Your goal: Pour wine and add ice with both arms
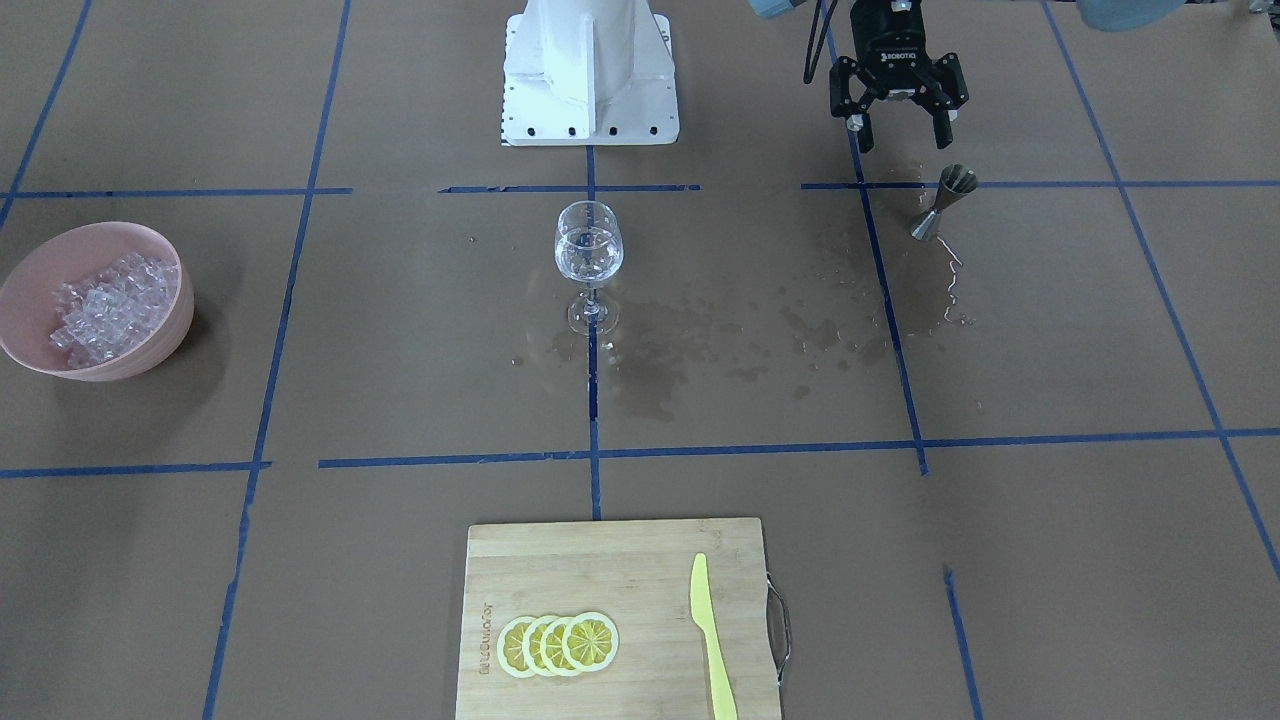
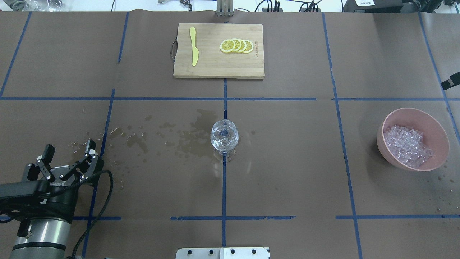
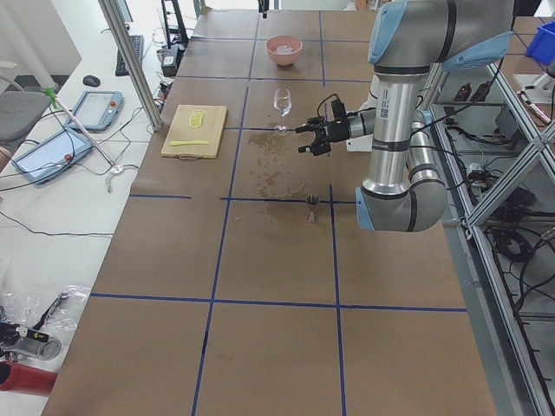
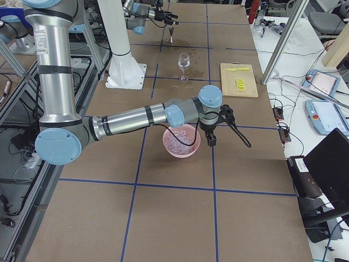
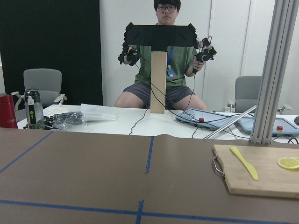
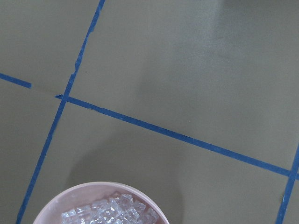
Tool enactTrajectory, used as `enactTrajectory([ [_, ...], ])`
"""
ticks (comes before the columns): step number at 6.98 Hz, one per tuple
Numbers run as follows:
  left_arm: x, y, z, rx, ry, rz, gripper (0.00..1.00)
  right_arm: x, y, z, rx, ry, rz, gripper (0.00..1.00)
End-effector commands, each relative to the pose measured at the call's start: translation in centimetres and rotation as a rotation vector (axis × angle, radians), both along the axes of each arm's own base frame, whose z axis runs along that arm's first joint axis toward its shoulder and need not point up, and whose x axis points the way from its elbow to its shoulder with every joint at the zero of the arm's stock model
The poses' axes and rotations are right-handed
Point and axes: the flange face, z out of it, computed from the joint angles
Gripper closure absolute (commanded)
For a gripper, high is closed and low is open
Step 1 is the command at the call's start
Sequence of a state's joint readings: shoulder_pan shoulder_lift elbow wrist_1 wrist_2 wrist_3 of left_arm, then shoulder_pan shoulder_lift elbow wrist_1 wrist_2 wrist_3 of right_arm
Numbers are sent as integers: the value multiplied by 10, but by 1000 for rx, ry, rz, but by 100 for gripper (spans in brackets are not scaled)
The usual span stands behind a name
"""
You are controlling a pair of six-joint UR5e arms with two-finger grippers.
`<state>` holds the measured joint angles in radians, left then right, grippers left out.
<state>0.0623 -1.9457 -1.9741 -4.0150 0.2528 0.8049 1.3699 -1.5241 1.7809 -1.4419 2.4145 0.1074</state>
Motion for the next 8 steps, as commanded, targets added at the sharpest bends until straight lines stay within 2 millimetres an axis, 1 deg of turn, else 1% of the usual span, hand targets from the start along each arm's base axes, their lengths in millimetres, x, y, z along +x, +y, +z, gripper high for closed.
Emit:
enactTrajectory([
  [1, -24, -35, -22, 3, -19, -88, 0, 0, -1, 2, -4, 1, 0, 0],
  [2, -36, -51, -25, 3, -30, -135, 0, 0, -1, 1, -1, 0, 0, 0],
  [3, -56, -74, -26, 2, -55, -206, 0, 0, -1, 1, 1, 0, -1, 0],
  [5, -99, -119, -53, -11, -158, -336, 0, 0, 0, -1, 5, -1, -1, 0],
  [7, -147, -150, -82, 8, -310, -470, 0, 0, 0, 3, -4, 3, 0, 0],
  [8, -164, -160, -94, 22, -367, -518, 0, 0, 0, 3, -4, 3, 0, 0],
])
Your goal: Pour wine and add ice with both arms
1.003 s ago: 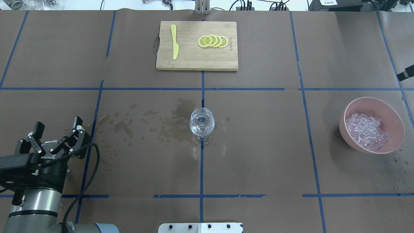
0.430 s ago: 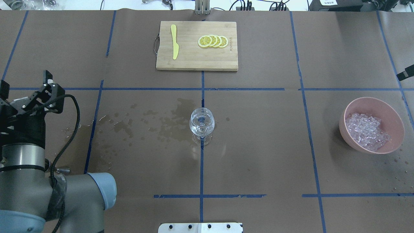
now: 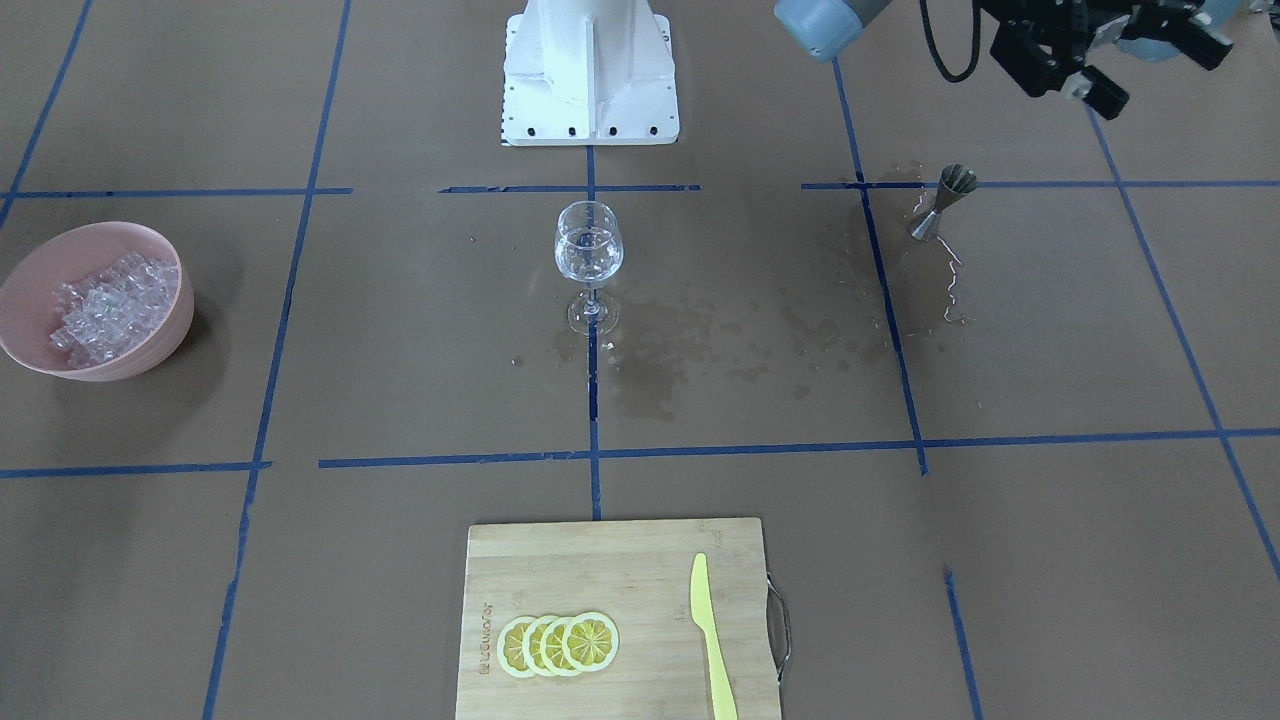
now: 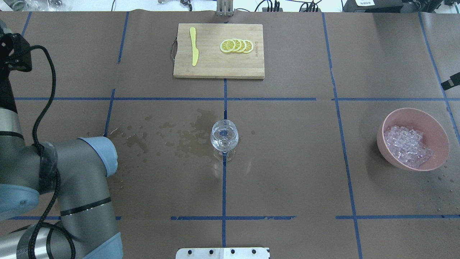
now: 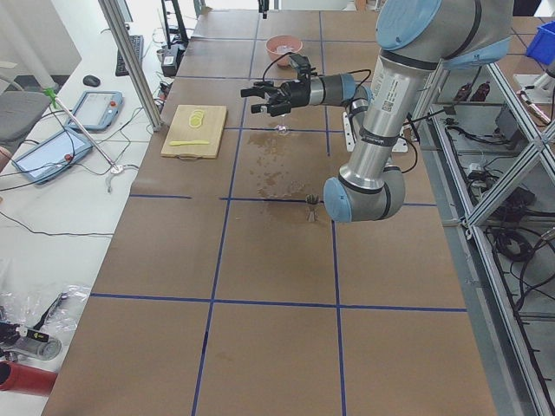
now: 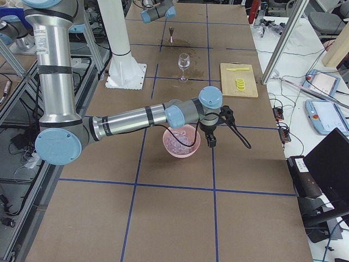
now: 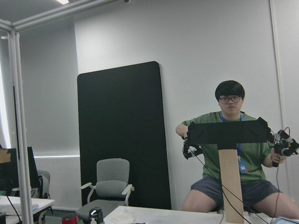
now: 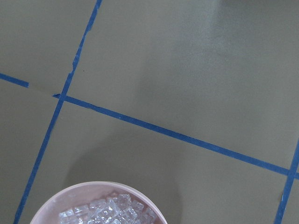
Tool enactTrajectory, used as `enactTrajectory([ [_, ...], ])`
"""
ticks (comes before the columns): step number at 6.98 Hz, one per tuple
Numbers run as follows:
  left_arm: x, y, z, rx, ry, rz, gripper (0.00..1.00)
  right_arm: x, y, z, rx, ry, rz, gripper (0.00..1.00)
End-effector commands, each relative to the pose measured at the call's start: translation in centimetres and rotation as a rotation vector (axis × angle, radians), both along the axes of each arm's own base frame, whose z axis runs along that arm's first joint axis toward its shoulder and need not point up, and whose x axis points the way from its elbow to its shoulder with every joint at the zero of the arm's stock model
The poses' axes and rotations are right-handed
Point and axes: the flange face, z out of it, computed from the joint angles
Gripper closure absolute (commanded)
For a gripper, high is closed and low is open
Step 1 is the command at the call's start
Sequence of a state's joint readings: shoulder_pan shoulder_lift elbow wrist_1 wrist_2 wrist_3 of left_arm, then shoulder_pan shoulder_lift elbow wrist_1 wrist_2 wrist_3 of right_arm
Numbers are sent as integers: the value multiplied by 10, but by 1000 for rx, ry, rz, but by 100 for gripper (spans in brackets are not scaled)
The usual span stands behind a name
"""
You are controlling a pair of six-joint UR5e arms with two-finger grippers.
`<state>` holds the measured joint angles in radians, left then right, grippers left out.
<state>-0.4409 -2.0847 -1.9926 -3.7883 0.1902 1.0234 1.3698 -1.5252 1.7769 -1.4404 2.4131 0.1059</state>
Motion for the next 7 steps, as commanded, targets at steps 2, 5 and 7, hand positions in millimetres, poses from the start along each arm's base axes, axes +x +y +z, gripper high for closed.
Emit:
enactTrajectory([
  [2, -66, -35, -44, -22, -236, -172, 0, 0, 2, 3, -6, 1, 0, 0],
  [5, -100, -68, -100, -59, -497, -248, 0, 0, 3, 4, -11, 0, 0, 0],
  [7, -109, -124, -126, 71, -540, -176, 0, 1, 4, 5, -15, -2, 0, 0],
])
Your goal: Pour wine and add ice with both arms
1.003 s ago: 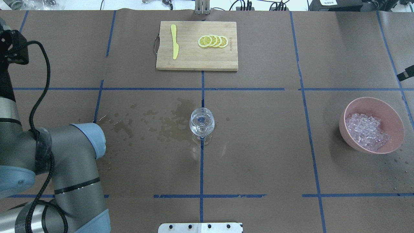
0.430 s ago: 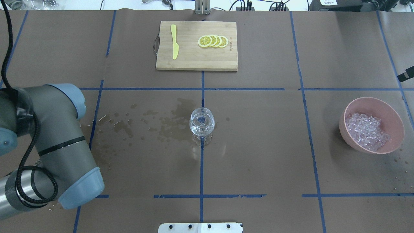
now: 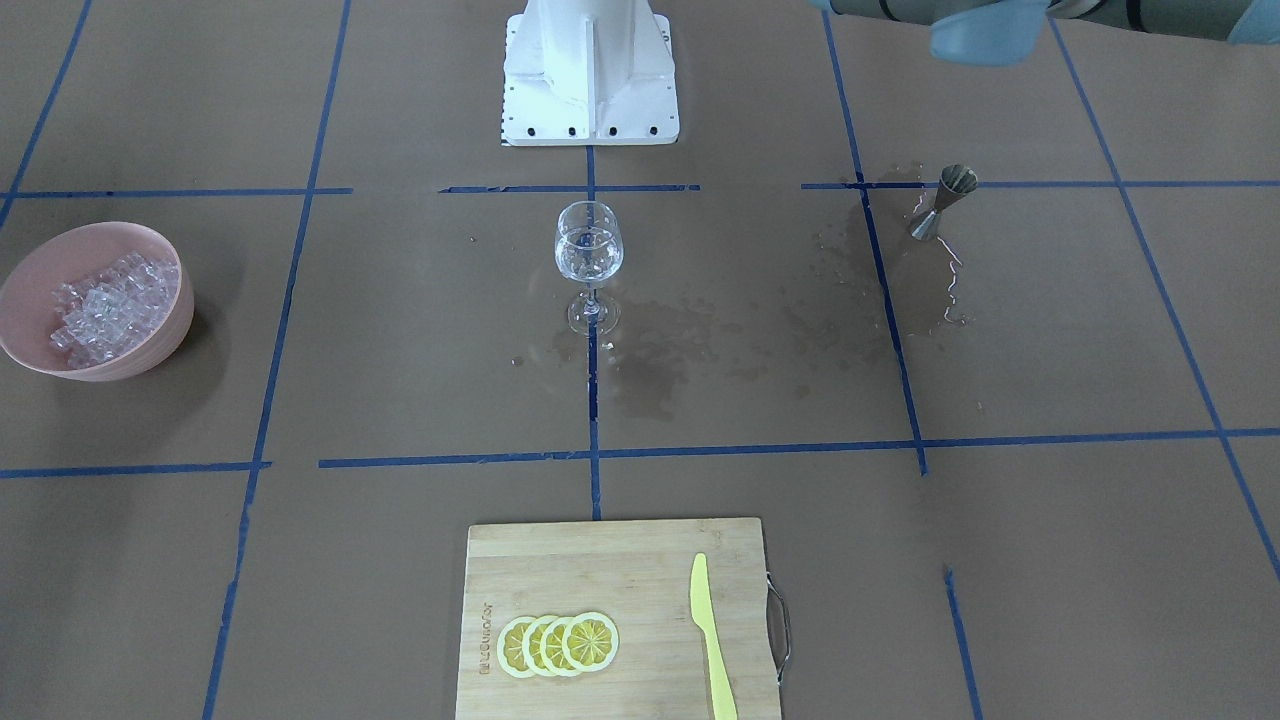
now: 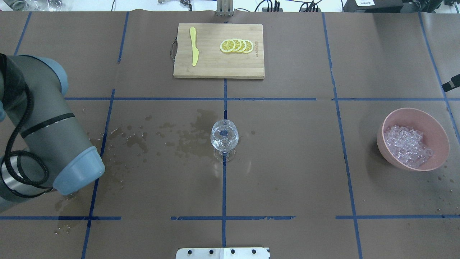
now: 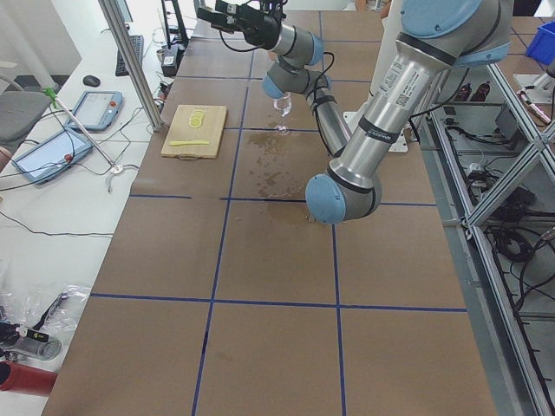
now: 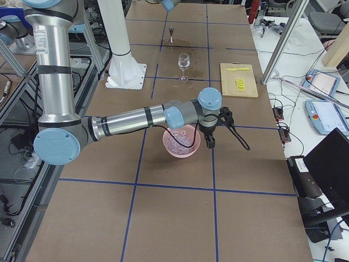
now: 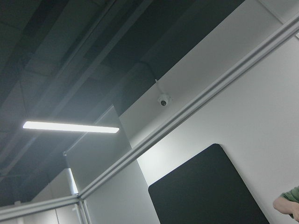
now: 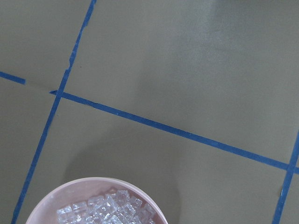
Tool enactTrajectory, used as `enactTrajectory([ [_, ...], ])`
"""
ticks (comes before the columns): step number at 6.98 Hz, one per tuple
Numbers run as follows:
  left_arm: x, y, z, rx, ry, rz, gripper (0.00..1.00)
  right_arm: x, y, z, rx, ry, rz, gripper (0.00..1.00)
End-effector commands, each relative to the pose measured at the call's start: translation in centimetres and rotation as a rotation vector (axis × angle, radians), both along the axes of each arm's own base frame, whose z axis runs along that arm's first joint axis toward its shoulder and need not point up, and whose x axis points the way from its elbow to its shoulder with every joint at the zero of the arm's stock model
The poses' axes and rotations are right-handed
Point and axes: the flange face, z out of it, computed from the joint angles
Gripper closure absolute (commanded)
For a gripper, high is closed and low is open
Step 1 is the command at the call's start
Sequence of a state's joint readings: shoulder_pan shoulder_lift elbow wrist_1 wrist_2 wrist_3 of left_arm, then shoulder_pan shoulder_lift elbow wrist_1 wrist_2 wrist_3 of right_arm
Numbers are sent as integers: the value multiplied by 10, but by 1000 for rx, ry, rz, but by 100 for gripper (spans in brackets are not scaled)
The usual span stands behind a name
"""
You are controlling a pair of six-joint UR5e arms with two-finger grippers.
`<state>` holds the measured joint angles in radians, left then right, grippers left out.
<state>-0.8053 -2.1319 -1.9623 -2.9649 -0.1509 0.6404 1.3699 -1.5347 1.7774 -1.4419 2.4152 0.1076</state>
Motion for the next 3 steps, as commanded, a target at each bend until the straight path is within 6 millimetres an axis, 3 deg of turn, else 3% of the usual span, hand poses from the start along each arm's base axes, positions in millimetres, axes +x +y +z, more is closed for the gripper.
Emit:
enactTrajectory([
  [1, -10, -65, -5, 81, -31, 152, 0, 0, 1, 2, -8, -1, 0, 0],
  [2, -23, -110, 14, 121, 18, 304, 0, 0, 1, 4, -10, -2, -1, 0],
  [3, -57, -140, 34, 107, 60, 475, 0, 0, 1, 0, -4, -5, 0, 0],
])
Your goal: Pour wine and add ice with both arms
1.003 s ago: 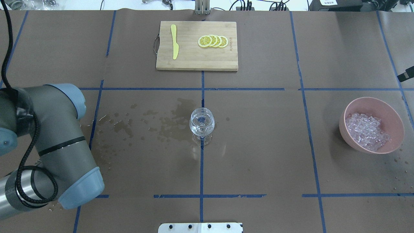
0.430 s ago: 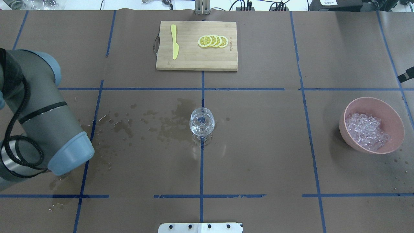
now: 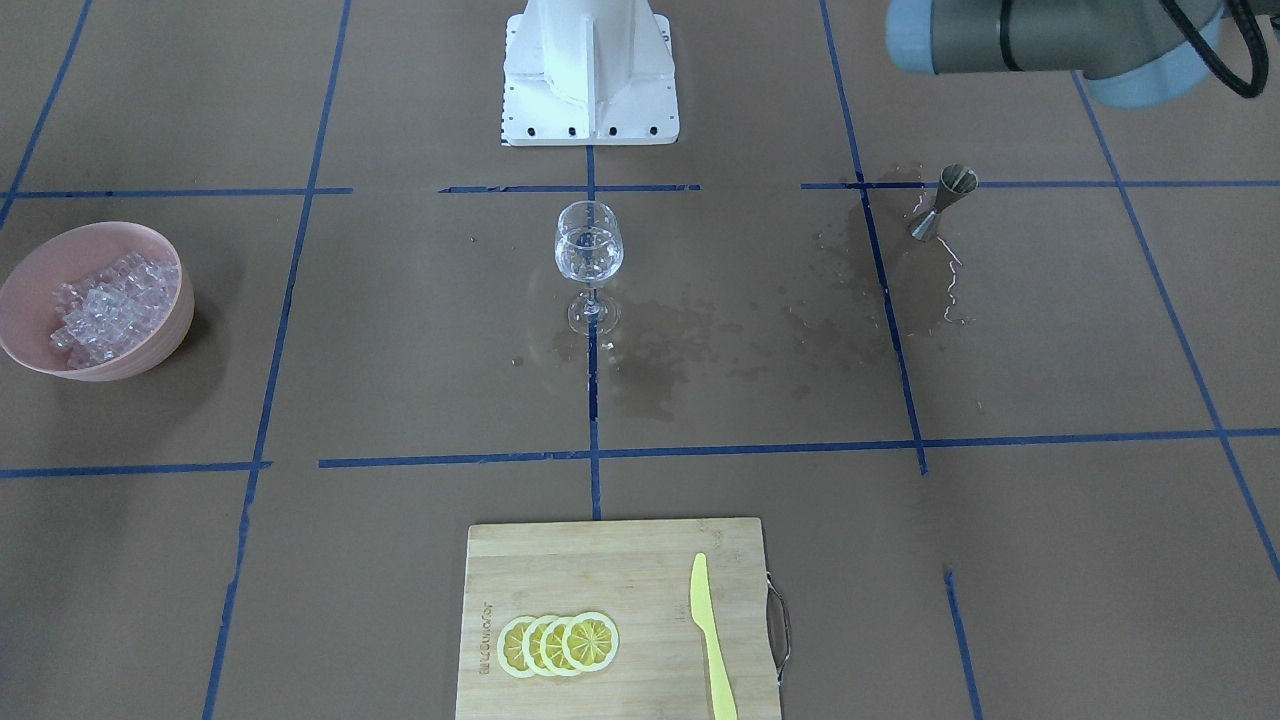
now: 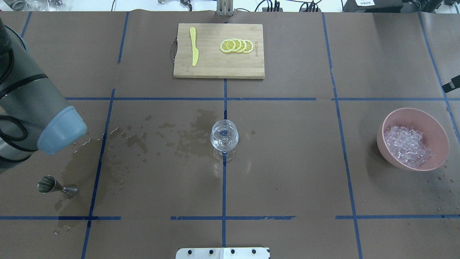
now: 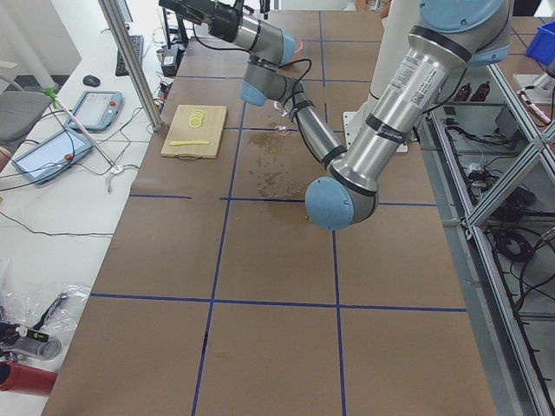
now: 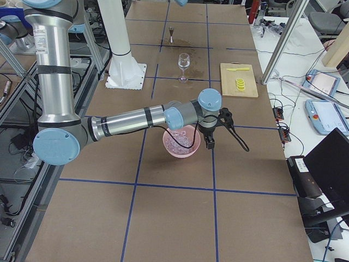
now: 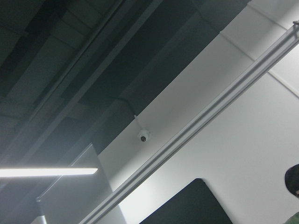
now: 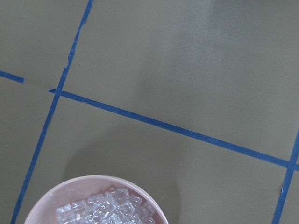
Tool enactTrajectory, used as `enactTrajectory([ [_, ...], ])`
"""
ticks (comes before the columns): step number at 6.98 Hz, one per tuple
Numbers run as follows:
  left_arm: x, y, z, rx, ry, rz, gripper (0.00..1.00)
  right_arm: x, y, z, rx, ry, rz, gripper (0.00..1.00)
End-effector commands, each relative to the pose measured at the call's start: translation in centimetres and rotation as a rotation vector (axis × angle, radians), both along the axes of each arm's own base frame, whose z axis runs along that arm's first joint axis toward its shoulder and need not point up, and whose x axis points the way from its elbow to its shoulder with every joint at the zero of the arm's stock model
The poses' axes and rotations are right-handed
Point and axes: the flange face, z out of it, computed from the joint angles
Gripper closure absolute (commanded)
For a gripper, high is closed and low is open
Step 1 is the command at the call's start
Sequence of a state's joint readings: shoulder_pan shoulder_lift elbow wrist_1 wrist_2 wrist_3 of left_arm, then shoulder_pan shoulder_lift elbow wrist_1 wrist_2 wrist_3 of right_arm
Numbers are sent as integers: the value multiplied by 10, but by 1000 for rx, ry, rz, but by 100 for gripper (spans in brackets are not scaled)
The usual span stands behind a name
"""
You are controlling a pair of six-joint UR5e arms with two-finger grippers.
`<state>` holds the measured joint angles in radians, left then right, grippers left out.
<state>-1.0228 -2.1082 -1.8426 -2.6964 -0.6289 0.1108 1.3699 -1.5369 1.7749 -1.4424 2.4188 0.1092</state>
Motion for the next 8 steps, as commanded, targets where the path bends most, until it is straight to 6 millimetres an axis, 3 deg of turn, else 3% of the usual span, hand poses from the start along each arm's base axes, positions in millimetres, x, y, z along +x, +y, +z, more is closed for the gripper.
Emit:
enactTrajectory([
  [1, -57, -58, 44, -70, 114, 372, 0, 0, 1, -4, 7, -2, 1, 0],
  [3, -73, -74, 97, -300, 183, 624, 0, 0, -3, -5, 11, 0, 1, 0],
  [4, -70, -69, 143, -448, 237, 777, 0, 0, -3, -8, 18, 1, 3, 0],
  [6, -118, -49, 229, -676, 392, 1055, 0, 3, -4, -9, 28, 27, 17, 0],
  [7, -136, -26, 270, -778, 494, 1120, 0, 5, 1, -4, 6, 41, 39, 0],
  [8, -142, -10, 300, -842, 549, 1115, 0, 5, 9, -25, -68, 8, 124, 0],
])
